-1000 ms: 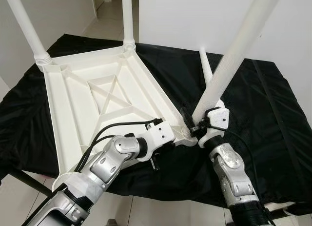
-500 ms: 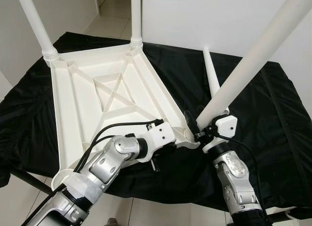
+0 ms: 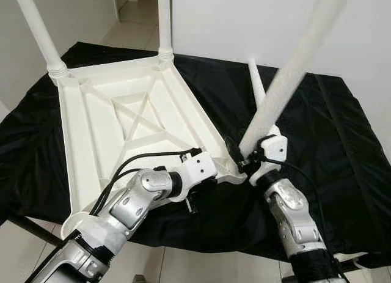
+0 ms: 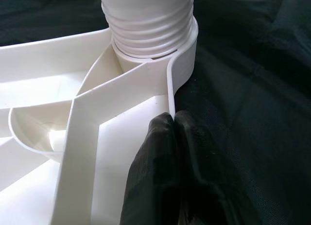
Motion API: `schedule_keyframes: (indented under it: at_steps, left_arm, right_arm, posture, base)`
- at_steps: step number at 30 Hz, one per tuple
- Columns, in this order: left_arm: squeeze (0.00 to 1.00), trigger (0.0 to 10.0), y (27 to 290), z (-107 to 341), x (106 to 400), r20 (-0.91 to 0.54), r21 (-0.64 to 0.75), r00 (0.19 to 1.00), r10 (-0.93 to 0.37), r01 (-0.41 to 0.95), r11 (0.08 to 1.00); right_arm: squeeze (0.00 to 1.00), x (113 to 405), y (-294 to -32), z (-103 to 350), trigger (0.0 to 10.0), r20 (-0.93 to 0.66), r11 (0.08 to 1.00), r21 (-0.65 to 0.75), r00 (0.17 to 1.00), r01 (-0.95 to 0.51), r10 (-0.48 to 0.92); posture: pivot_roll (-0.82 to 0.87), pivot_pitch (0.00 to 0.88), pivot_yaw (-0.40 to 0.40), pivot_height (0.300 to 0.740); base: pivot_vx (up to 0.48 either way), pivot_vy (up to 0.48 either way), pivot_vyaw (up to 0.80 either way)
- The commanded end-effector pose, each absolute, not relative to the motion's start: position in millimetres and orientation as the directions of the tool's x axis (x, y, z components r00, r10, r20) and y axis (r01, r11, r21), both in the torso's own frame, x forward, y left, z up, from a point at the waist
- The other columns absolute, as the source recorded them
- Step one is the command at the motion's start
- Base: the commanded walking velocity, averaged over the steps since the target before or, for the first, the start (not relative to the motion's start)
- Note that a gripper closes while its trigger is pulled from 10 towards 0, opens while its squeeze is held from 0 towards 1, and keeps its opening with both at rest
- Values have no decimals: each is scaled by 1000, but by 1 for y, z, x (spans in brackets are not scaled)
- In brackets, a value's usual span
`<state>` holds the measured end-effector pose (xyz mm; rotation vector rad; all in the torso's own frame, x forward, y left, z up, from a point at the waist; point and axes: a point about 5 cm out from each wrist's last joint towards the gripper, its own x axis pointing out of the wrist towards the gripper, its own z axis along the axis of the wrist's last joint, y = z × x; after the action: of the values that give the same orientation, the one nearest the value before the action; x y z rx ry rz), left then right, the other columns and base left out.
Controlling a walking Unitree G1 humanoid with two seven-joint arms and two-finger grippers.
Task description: Building children table
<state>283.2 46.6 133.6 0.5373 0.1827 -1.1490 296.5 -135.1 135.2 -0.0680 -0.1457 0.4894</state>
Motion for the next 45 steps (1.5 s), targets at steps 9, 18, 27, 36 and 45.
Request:
schedule_keyframes:
  at_steps: [9,18,27,36,45]
  left_arm:
    - [0,10000,50,130,283,-432,308,422,-797,900,309]
    - [0,10000,52,131,283,-432,311,425,-795,898,311]
    - [0,10000,50,131,282,-428,310,419,-800,900,306]
    - [0,10000,48,131,282,-427,313,417,-803,901,301]
    - [0,10000,46,132,281,-420,313,416,-806,900,302]
  right_arm:
    - [0,295,-141,88,10000,-167,870,-44,862,-491,478]
    - [0,297,-139,92,10000,-126,913,-53,910,-404,396]
    - [0,308,-130,96,10000,-112,994,1,987,-113,112]
    - [0,313,-121,99,10000,-99,999,-33,995,12,-15]
    - [0,315,-120,108,10000,-39,991,-46,991,123,-125]
  posture:
    - [125,87,-28,740]
    - [129,82,-31,740]
    - [133,68,-39,740]
    - [141,51,-50,740]
    - [143,39,-63,740]
  base:
    - [0,0,0]
    - [0,0,0]
    - [0,0,0]
    - [0,0,0]
    - [0,0,0]
